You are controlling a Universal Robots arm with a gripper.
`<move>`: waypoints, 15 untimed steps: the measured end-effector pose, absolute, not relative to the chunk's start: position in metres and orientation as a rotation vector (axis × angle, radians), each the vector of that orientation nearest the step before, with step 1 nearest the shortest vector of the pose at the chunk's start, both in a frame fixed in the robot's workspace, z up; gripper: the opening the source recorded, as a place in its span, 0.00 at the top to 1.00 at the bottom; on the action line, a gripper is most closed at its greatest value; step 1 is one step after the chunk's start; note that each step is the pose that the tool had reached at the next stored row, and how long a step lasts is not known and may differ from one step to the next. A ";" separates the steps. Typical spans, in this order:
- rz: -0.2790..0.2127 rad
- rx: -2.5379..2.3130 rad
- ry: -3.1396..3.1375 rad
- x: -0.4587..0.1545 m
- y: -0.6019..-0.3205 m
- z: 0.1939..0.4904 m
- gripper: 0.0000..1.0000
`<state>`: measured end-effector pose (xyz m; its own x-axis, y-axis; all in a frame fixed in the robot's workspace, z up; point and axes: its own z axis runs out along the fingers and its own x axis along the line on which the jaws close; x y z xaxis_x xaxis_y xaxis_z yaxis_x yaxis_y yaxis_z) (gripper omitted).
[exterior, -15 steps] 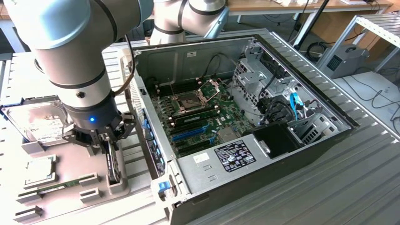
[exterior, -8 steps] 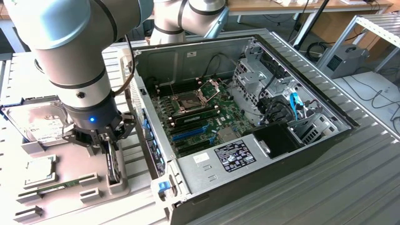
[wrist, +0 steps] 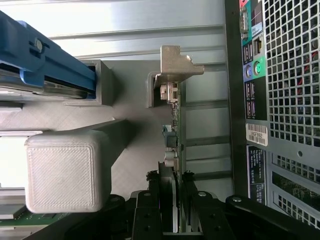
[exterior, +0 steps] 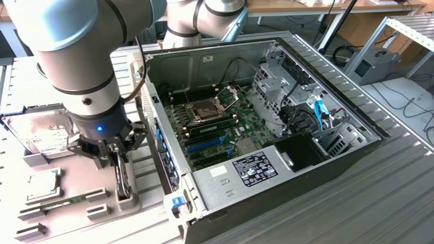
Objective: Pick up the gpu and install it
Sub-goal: 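Pick up the gpu and move the gpu toward the slot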
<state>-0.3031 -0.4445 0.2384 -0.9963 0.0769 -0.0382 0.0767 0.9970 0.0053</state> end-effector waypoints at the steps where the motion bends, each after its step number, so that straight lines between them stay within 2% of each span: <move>1: 0.006 0.119 3.101 -0.303 -0.445 0.239 0.71; 15: 0.006 0.119 3.101 -0.303 -0.445 0.249 0.71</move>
